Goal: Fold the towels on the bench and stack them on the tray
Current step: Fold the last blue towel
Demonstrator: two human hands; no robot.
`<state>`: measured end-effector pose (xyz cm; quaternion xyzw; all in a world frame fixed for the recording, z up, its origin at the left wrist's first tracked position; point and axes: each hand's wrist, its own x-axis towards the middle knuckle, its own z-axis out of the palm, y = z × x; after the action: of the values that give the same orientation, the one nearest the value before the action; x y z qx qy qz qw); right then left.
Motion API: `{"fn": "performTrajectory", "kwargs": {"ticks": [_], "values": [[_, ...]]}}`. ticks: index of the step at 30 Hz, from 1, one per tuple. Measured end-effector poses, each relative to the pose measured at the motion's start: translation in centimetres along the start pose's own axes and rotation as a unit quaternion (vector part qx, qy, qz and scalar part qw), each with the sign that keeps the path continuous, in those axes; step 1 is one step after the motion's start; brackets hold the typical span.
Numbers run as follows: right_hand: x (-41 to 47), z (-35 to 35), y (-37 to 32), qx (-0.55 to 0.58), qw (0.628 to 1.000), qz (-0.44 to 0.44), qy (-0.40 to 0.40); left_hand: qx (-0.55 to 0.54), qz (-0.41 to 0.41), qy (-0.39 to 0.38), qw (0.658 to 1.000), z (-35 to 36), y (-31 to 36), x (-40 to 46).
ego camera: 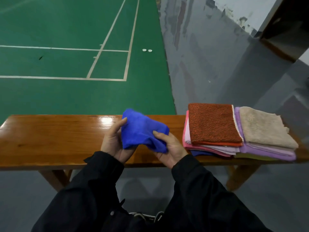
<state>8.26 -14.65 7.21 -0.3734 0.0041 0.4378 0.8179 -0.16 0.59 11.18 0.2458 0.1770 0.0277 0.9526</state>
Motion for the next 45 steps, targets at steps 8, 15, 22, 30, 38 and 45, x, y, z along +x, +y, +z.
{"fn": "performTrajectory", "kwargs": {"ticks": [8, 15, 22, 30, 38, 45], "values": [[-0.5, 0.6, -1.9, -0.094, 0.985, -0.111, 0.097, 0.165, 0.141, 0.123, 0.968, -1.8, -2.4, 0.2], [-2.1, 0.9, -2.9, -0.159, 0.985, -0.035, 0.052, 0.257, 0.194, 0.102, 0.941, -0.9, -2.3, -0.4], [-3.9, -0.2, -4.4, -0.098, 0.991, -0.067, 0.056, 0.211, 0.192, 0.104, 0.953, 1.6, -3.6, 0.2], [-6.9, 0.6, -12.5, -0.185, 0.947, -0.21, 0.156, 0.259, 0.196, 0.013, 0.946, 10.0, -4.7, 4.2], [-8.9, -3.3, -20.7, -0.226, 0.882, -0.341, 0.232, 0.29, 0.192, -0.107, 0.932, 16.6, -7.7, 8.3], [-10.0, -13.1, -15.3, -0.635, 0.641, -0.175, 0.394, 0.711, 0.125, 0.0, 0.692, 7.6, -14.3, 10.2]]}}
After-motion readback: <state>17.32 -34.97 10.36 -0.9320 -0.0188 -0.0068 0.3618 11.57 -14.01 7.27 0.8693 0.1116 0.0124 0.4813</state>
